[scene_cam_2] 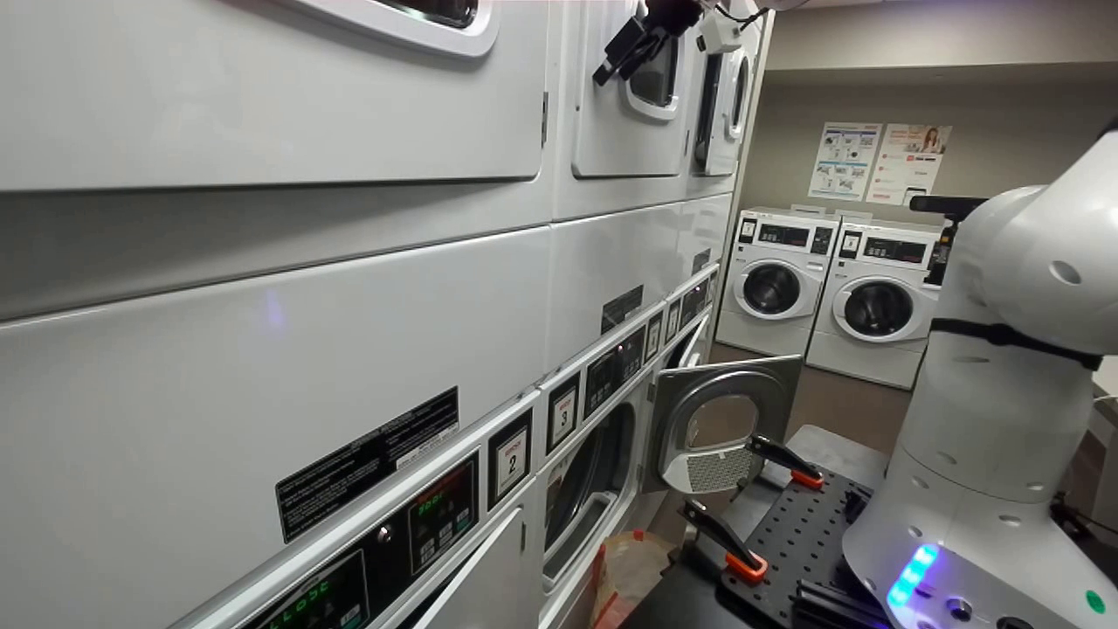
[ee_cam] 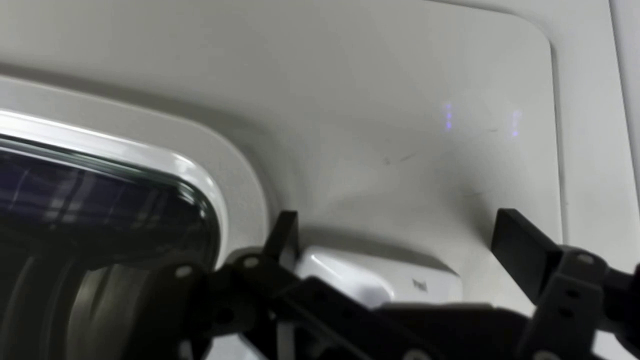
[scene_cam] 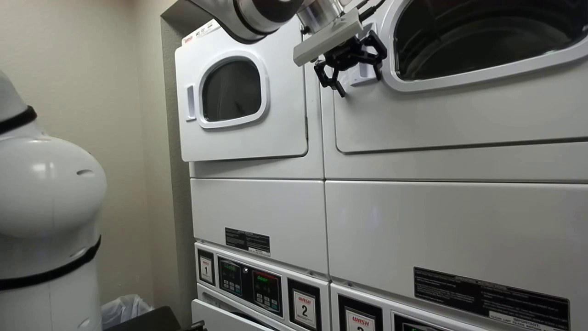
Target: Close the door of the second washing machine
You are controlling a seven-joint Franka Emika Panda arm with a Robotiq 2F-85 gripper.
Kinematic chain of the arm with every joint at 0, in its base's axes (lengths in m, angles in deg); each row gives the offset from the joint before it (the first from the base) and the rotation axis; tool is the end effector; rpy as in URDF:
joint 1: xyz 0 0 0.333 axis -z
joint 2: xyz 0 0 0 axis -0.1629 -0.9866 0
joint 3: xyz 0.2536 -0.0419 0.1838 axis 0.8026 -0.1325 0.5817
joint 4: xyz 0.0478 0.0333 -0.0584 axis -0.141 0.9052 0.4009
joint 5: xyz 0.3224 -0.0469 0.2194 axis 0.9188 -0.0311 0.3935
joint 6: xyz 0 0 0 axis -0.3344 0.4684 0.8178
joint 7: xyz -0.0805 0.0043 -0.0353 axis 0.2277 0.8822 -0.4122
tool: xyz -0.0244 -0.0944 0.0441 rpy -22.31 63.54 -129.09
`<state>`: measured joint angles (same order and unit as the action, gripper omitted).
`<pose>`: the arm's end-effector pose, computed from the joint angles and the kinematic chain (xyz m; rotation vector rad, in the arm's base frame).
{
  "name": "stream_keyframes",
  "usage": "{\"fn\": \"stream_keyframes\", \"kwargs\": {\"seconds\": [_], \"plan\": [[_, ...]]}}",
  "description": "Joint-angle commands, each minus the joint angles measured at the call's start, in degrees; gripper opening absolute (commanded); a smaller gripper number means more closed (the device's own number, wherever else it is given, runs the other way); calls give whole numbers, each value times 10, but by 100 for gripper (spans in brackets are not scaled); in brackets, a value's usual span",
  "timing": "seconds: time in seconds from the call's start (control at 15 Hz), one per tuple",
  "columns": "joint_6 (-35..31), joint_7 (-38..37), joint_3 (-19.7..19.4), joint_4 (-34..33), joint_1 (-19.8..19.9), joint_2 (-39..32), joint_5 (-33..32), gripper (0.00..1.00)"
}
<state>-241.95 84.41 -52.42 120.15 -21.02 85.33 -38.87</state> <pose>0.4375 -0.1207 0.6159 2.7158 0.4590 1.2305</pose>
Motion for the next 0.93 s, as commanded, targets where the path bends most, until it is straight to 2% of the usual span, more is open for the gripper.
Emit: {"fn": "stream_keyframes", "kwargs": {"seconds": [0.0,0.2,0.47,0.67,0.87], "plan": [[15,1,26,-15,35,-1,1,100],[67,-18,58,-9,77,35,-19,100],[172,-32,92,-13,128,97,-51,100],[268,-35,101,-32,156,144,-77,100],[359,-32,102,-48,166,186,-98,100]]}}
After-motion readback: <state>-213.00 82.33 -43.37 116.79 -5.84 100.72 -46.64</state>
